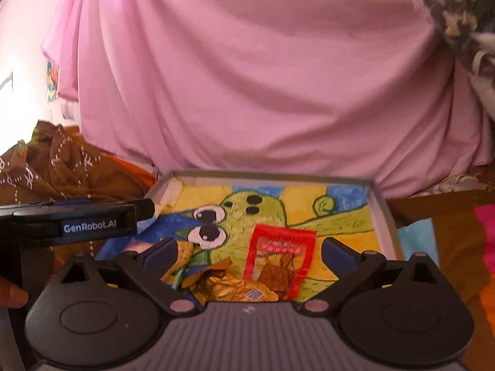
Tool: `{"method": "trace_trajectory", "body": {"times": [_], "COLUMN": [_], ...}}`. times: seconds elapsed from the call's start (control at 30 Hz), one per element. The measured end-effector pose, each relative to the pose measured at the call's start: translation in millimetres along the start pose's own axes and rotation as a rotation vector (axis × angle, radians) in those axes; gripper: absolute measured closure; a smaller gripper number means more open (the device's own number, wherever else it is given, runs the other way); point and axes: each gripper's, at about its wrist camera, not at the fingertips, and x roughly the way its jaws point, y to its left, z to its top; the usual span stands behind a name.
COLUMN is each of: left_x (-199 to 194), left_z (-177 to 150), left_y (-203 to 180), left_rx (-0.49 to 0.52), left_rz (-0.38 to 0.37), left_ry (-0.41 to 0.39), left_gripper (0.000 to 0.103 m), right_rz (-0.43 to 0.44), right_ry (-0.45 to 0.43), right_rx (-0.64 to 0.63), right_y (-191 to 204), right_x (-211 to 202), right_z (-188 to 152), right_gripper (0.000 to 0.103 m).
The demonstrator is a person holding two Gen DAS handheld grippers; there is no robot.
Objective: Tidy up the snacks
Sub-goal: 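Carry the rice cake and gold foil pack into the tray and release, then withdraw both open tools from the tray back over the remaining snacks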
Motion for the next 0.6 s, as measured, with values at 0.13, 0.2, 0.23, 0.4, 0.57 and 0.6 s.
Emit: {"method": "trace_trajectory", "body": {"times": [0.13,0.2,0.23,0.4,0.57,0.6], "left_x": [-27.8,-42.5,-49.7,-89.1,-126.0,-133.0], "left_z": [0.1,-0.5,-1.0,-10.4,-26.7,-30.2], "left_y": [3.9,5.9,6.7,10.0,8.1,7.8], "left_rx": [-0.017,-0.018,-0.017,-0.018,-0.003,0.000], "left_rz": [0.004,0.002,-0.001,-0.014,-0.023,-0.023], "left_ry": [-0.029,-0.033,-0.034,-0.049,-0.034,-0.030], "left_gripper": [0.001,0.001,0.001,0.001,0.001,0.001], "right_rz": [-0.026,-0.042,-0.051,-0.092,-0.143,-0.150], "right_ry": [-0.049,-0.064,-0.070,-0.097,-0.115,-0.114], "right_rx": [0.017,0.023,0.026,0.038,0.055,0.063], "right_y": [2.6,4.1,4.7,4.3,2.0,1.5], "right_x": [-24.7,-36.9,-43.3,-77.1,-113.8,-122.0], "right_z": [2.3,1.0,-0.3,-10.3,-25.9,-30.0], "right_gripper": [0.000,0.000,0.000,0.000,0.000,0.000]}}
